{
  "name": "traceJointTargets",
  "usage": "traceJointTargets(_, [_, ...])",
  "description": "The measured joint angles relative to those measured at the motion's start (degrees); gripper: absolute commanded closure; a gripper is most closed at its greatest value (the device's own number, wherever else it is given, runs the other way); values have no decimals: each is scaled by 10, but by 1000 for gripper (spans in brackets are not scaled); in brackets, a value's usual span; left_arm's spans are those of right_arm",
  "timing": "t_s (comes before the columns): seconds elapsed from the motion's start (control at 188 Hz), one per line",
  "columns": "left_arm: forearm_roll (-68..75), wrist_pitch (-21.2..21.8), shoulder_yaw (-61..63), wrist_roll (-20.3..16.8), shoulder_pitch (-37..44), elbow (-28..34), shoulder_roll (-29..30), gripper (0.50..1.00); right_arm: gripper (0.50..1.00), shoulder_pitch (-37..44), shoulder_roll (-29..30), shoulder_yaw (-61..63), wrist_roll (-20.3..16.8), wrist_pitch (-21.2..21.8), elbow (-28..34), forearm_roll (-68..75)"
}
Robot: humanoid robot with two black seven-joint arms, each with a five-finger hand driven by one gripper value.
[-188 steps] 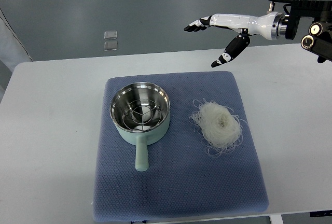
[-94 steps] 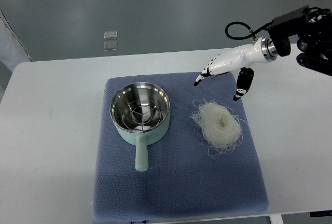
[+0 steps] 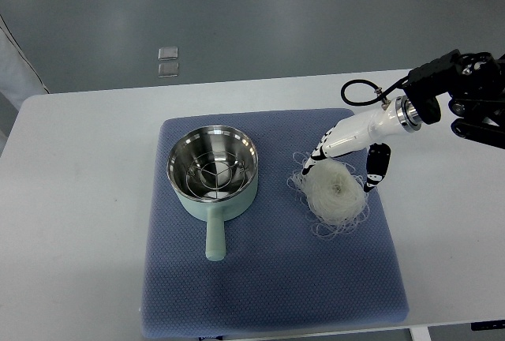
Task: Put vermicelli into pot with right hand
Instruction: 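Close the right hand fingers around the vermicelli bundle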
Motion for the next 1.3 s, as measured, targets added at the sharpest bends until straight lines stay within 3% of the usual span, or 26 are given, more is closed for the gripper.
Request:
traceJointTargets(0.974, [0,0,0,0,0,0,0,500,574,-59,33,6,-6,-53,-35,1])
traceJointTargets(1.299, [0,0,0,0,0,0,0,500,648,-65,37,7,-6,-54,-37,1])
